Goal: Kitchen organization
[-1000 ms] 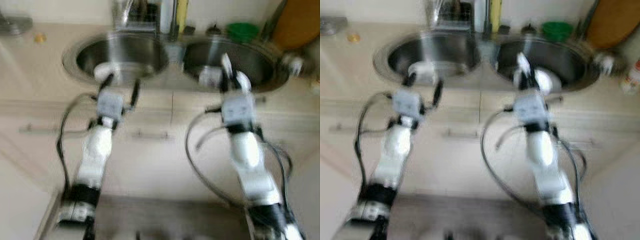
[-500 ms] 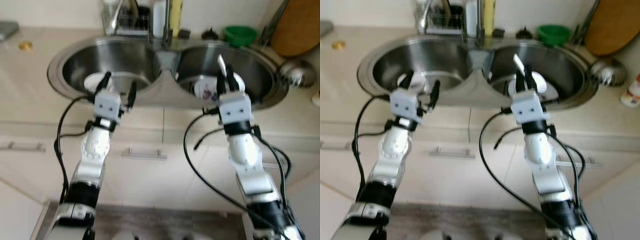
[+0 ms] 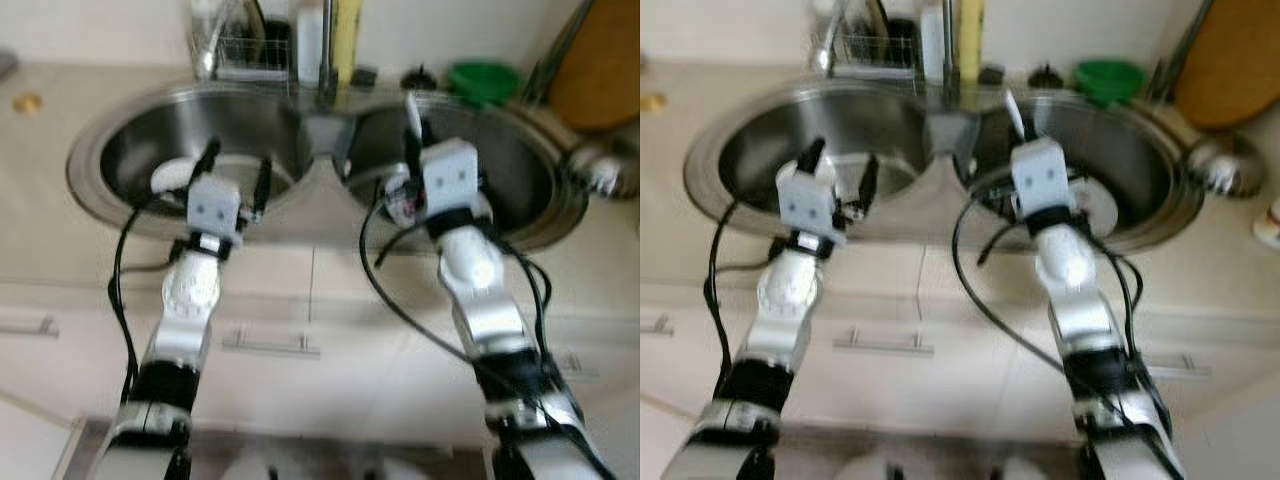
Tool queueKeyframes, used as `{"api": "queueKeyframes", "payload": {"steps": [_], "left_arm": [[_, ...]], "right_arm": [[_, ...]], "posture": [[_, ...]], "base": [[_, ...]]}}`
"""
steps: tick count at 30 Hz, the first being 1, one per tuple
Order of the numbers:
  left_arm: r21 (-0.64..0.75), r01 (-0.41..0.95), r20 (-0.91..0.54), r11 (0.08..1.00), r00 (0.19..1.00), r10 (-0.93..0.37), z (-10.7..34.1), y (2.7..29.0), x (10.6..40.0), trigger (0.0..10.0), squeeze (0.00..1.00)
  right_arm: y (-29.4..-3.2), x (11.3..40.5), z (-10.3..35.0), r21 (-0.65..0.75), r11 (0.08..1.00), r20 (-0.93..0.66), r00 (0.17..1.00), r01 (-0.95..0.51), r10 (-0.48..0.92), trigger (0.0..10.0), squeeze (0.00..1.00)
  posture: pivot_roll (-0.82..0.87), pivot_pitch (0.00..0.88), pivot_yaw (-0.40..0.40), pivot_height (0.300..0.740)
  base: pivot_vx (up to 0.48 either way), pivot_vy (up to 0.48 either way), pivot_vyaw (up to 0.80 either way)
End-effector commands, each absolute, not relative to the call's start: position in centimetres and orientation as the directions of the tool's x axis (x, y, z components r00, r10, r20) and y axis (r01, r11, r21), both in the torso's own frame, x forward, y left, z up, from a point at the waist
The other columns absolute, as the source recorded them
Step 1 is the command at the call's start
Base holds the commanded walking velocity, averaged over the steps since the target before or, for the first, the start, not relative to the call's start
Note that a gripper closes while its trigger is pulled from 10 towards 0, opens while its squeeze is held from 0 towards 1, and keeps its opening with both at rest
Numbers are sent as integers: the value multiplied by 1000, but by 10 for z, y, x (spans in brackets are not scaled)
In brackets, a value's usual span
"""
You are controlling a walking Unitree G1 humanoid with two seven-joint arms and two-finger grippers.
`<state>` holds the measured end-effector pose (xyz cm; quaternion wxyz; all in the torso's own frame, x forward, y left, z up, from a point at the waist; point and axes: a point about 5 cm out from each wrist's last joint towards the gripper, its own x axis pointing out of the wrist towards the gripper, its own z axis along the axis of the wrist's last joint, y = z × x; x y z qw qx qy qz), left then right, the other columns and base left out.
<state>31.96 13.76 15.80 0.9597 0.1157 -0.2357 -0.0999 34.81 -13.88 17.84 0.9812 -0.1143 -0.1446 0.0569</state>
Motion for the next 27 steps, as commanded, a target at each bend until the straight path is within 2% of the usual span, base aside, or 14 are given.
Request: {"api": "queueKeyframes", "payload": {"steps": [1,4,5,6,7,8,20,27], "left_arm": [[293,139,426,946,867,-259,159,138,320,10000,0],[294,140,425,946,867,-260,159,138,321,10000,0],[295,140,424,945,867,-261,158,137,321,10000,0],[296,142,423,945,867,-262,158,137,321,10000,0],[296,142,423,945,867,-263,158,136,321,10000,0],[297,144,422,944,867,-265,158,135,321,10000,0],[290,158,419,944,866,-274,155,133,319,10000,0],[285,162,415,945,867,-274,154,133,319,10000,0]], "right_arm": [[-136,361,168,-191,975,159,976,-117,149,10000,0],[-138,367,160,-169,978,86,986,-124,140,10000,0],[-141,371,154,-101,987,40,991,-126,131,10000,0],[-143,372,152,-71,989,25,991,-127,129,10000,43],[-144,373,151,-54,990,17,992,-128,129,10000,43],[-146,374,150,-37,991,10,991,-130,131,10000,1000],[-154,370,156,-17,993,97,988,-117,118,10000,1000],[-158,361,164,-98,991,182,977,-94,110,10000,1000]], "posture": [[106,0,-31,740],[108,0,-31,740],[111,0,-31,740],[112,0,-31,740],[114,0,-30,740],[114,0,-30,740],[107,0,-32,740],[103,0,-32,740]], "base": [[0,0,0],[0,0,0],[0,0,0],[0,0,0],[0,0,0],[0,0,0],[0,0,0],[0,0,0]]}}
